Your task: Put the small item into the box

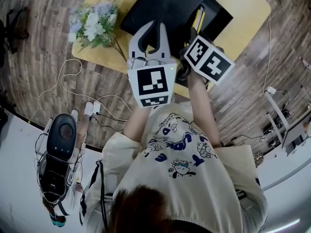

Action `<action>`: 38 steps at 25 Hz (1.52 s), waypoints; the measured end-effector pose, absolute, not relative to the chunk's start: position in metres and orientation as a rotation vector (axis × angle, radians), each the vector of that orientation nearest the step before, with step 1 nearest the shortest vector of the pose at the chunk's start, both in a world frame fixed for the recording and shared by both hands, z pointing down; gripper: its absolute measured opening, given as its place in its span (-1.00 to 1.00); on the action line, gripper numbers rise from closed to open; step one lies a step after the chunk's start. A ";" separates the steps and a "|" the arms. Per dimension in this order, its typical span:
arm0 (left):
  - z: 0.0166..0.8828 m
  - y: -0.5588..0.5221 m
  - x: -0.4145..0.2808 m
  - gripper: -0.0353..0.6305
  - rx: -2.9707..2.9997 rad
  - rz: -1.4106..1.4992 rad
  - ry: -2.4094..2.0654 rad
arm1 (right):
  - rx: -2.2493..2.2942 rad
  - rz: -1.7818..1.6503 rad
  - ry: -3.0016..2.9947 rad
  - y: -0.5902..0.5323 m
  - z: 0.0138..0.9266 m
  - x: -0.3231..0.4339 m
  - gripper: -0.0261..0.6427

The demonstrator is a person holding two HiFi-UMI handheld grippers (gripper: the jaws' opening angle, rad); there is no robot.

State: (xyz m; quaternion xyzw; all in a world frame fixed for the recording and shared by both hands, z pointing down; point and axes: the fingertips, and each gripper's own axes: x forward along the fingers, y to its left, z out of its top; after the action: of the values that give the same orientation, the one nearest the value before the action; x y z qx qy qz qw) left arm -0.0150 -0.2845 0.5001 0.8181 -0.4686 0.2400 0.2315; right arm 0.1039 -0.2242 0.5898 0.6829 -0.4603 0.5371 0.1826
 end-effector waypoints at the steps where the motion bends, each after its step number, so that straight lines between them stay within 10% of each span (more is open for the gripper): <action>1: 0.500 -0.285 -0.015 -0.79 2.246 0.660 -1.289 | 1.920 1.511 -1.290 -0.224 0.590 0.105 -0.56; 38: 0.409 -0.271 0.003 -0.79 2.379 0.497 -1.425 | 2.056 0.970 -1.801 -0.235 0.443 0.118 -0.78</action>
State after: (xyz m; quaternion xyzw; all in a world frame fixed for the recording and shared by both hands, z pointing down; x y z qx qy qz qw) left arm 0.0029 -0.2707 0.4088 0.8334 -0.4991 0.1741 0.1615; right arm 0.1178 -0.2347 0.4428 0.7039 -0.6163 0.3321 0.1203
